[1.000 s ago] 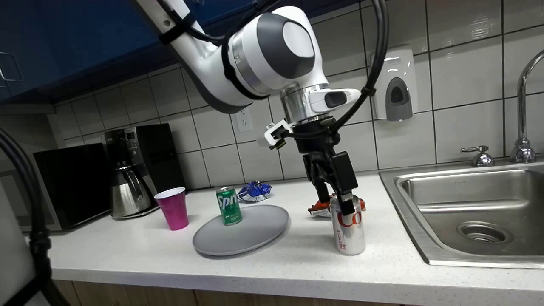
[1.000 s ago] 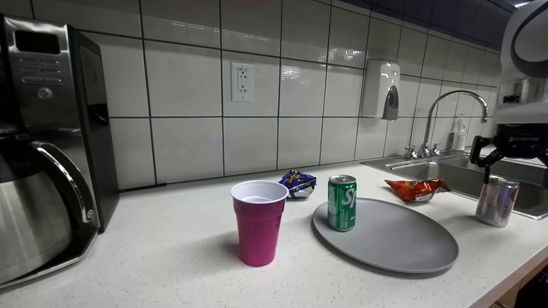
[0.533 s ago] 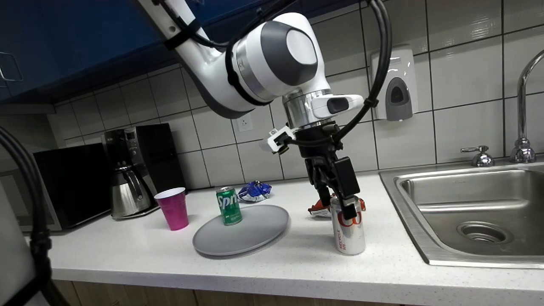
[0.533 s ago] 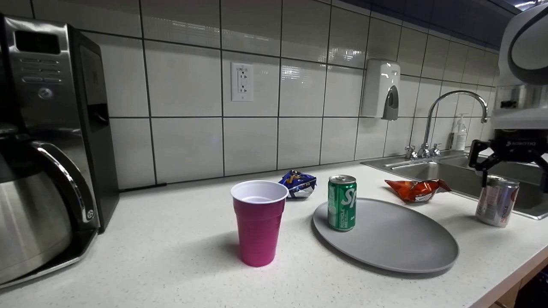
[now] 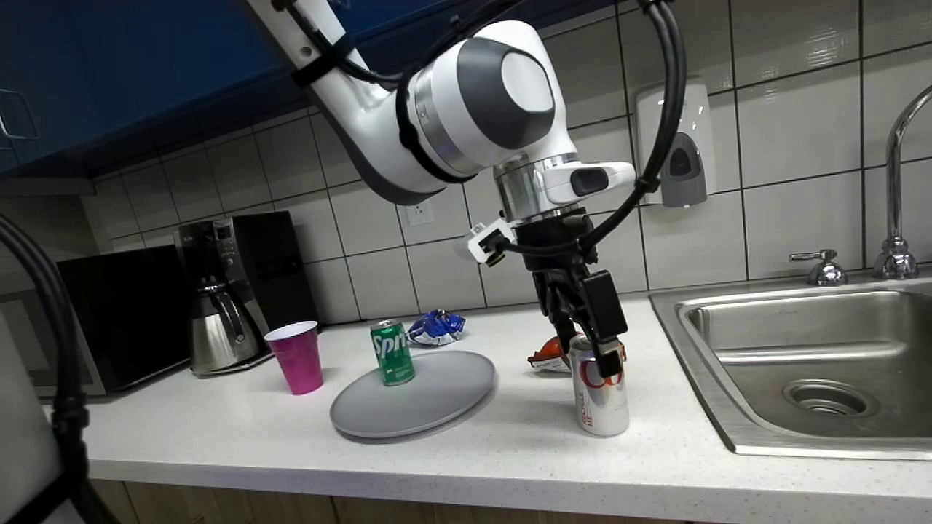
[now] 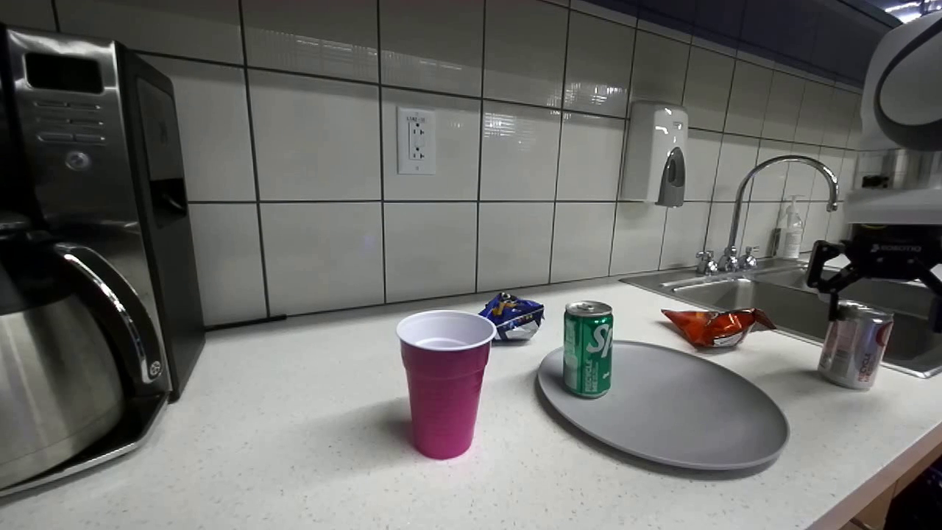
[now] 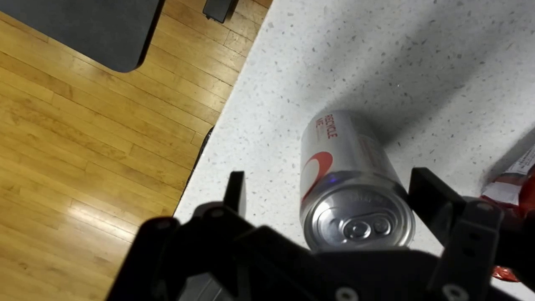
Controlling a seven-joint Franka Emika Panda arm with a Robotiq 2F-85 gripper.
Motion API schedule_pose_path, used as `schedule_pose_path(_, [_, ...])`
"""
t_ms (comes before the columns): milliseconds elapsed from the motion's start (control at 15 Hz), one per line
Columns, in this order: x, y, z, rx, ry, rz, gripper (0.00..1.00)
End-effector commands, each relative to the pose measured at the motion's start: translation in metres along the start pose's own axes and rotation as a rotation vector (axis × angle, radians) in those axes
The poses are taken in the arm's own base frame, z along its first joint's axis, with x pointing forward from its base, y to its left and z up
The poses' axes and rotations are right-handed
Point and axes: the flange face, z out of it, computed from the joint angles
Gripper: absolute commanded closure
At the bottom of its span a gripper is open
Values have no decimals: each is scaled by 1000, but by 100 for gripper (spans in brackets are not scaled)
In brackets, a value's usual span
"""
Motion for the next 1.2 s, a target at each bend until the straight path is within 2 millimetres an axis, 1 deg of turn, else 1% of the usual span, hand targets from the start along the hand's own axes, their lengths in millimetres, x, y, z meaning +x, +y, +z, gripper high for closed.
schedule_pose_path(0, [9,-1,0,-3,20,25,0])
schedule_pose_path(600, [16,-5,2,1,30,28,0])
schedule_pose_path(667, [16,-6,2,3,30,32,25])
schedule_pose_path(733, [16,-6,3,2,31,29,28])
schedule_pose_path(800, [16,-6,2,4,33,29,34])
schedule_pose_path(867, [16,-6,1,5,36,28,44])
schedule_pose_path(1000, [16,-7,-2,9,43,26,60])
schedule_pose_path(1133, [14,-8,-4,13,49,25,61])
